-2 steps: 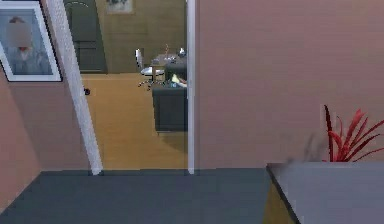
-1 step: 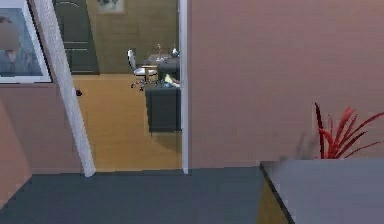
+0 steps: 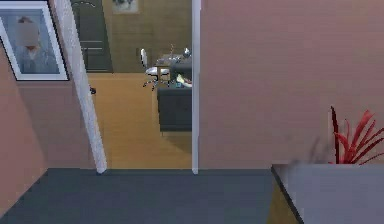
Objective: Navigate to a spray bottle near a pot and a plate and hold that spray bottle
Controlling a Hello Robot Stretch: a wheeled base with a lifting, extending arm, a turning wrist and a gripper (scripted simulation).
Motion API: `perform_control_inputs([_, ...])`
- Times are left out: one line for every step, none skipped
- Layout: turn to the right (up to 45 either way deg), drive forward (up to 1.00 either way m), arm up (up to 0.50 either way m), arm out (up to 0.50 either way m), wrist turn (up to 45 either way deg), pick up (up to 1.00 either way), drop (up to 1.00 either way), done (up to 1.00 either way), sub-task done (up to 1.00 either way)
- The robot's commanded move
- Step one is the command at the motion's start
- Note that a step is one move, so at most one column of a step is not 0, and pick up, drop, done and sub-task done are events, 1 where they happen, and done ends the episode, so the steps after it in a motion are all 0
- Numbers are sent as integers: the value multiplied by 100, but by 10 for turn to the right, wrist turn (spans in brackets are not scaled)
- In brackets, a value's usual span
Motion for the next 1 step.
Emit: perform_control_inputs([0, 75, 0, 0, 0, 0, 0, 0, 0])
